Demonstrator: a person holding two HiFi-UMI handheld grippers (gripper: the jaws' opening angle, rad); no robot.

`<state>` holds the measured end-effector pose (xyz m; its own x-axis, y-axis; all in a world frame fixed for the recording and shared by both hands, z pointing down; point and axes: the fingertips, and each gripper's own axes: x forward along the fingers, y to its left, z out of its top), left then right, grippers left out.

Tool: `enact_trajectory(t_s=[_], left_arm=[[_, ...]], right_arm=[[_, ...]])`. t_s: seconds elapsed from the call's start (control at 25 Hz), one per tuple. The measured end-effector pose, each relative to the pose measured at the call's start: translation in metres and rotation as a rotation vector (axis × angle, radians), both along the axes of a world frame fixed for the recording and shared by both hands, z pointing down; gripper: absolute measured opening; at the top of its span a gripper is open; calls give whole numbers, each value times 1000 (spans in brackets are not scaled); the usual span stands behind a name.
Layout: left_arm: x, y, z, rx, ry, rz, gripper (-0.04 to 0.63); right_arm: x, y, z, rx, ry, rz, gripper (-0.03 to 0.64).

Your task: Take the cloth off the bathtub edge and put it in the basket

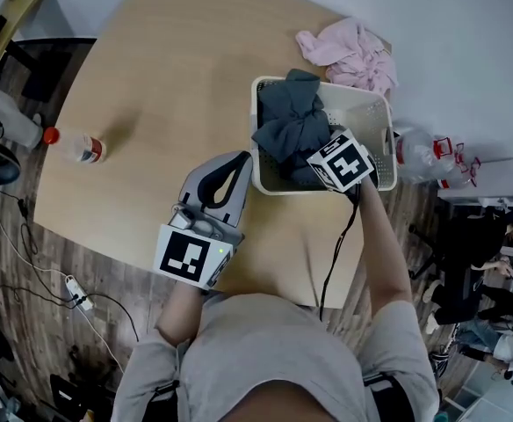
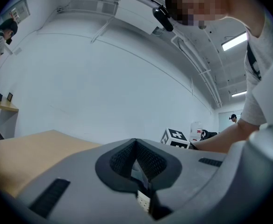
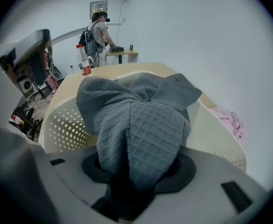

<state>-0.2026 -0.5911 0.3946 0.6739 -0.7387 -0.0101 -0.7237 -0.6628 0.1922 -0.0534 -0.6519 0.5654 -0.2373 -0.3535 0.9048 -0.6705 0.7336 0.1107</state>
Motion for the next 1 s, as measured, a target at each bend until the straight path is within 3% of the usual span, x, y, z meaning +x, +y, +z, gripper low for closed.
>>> enact_trajectory(t_s=[0.4,0.68,1.0], left_arm=[[-11,7,5,-17,5,-28,-3],[-11,8,8,-23,9,-33,-3],[-5,15,7,-19,-5,-17,-3]], right_arm=[[1,4,38,-103,181,-126,212],[0,4,45,-138,172,-136,215],[1,9,30,-93,174,-185,247]])
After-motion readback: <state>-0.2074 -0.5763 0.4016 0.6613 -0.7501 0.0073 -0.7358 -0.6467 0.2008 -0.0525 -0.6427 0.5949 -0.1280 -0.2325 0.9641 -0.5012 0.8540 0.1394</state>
